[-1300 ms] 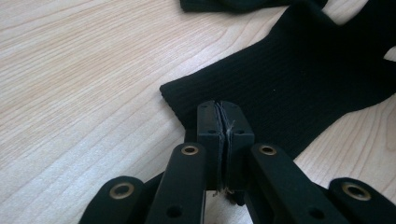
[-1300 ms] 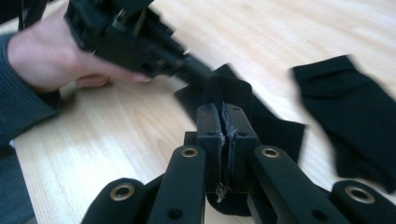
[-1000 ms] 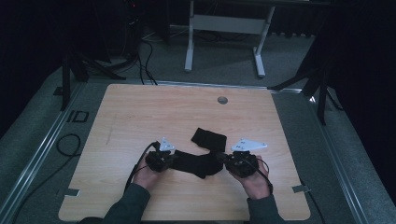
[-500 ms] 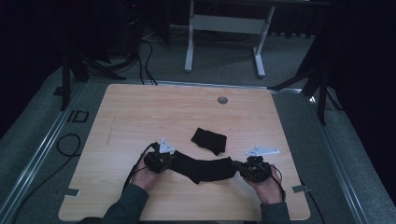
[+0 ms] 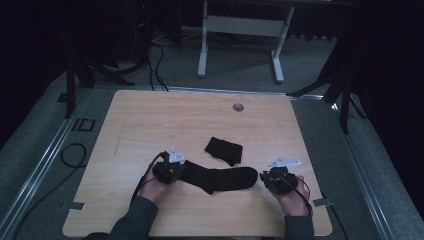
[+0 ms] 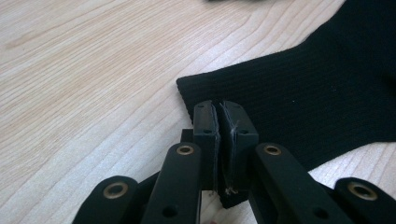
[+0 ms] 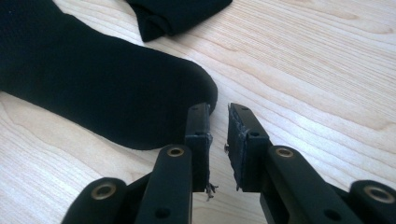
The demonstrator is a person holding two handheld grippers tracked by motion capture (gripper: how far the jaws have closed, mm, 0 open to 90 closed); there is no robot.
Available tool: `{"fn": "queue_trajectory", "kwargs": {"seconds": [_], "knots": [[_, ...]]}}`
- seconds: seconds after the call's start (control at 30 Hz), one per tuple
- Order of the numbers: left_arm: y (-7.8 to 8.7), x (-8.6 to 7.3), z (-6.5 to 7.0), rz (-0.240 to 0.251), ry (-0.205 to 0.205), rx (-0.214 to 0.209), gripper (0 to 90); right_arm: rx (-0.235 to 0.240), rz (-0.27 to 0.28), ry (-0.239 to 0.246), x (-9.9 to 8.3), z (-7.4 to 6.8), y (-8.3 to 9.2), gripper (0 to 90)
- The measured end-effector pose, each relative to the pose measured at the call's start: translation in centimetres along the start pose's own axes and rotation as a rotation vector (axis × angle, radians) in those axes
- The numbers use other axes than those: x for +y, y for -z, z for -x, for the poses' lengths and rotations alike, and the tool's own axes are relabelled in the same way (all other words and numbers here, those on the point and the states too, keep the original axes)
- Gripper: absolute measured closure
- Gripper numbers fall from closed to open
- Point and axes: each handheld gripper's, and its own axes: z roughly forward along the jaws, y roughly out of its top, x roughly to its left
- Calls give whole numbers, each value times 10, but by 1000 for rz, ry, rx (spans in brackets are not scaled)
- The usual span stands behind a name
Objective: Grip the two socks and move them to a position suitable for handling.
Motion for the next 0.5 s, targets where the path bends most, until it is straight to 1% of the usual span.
{"fn": "queue_trajectory", "kwargs": {"seconds": [0.13, 0.2, 0.33, 0.5], "knots": [[2, -2, -5, -8, 13, 13, 847, 5, 13, 6, 2, -1, 0, 755], [3, -2, -8, -10, 24, 11, 843, 8, 19, 9, 2, 0, 1, 752], [5, -3, -11, -18, 27, 15, 826, 62, 57, -37, 2, 8, 7, 753], [8, -3, -10, -11, 36, 18, 788, 58, 62, -50, 1, 12, 8, 752]]}}
